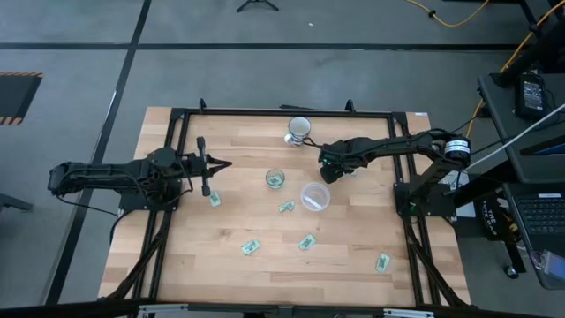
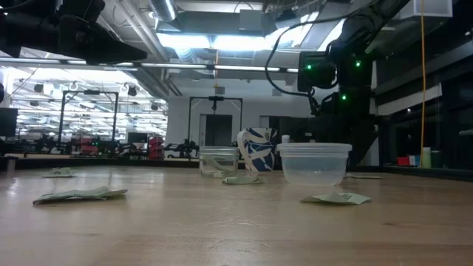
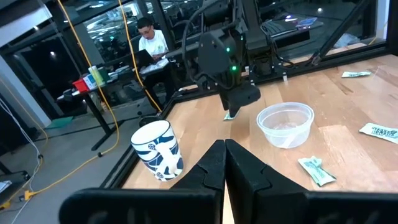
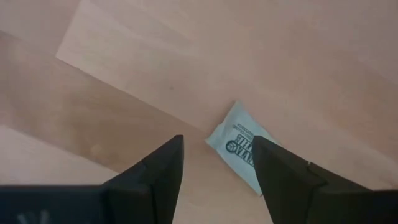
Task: Pick and place Stevia / Truvia into bins
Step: Put the stevia packet into the transparent container
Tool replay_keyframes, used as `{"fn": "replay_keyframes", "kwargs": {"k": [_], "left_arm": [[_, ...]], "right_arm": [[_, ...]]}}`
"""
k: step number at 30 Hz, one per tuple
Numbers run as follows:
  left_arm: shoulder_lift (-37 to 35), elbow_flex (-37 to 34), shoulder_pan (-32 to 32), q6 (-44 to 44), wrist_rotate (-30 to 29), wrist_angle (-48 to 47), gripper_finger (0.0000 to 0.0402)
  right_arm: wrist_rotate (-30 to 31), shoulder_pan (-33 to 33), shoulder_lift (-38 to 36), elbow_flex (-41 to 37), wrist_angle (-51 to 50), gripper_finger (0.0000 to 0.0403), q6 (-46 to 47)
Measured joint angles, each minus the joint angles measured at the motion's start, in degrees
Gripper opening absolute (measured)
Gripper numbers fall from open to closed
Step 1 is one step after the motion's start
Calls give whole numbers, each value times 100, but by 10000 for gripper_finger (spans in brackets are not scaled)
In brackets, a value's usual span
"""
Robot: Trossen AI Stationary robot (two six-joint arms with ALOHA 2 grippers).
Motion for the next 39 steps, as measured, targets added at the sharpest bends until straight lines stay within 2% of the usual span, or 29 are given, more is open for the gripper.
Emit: {"fn": "replay_keyframes", "kwargs": {"k": [26, 32, 39], "left_arm": [[0, 0, 2, -64, 0, 2, 5], [0, 0, 0, -63, 0, 2, 2], [0, 0, 2, -63, 0, 2, 5]], "right_arm": [[-305, -277, 489, 22, 223, 190, -122], [-448, -383, 503, 17, 290, 158, -335], [-511, -390, 512, 11, 386, 102, -469]]}}
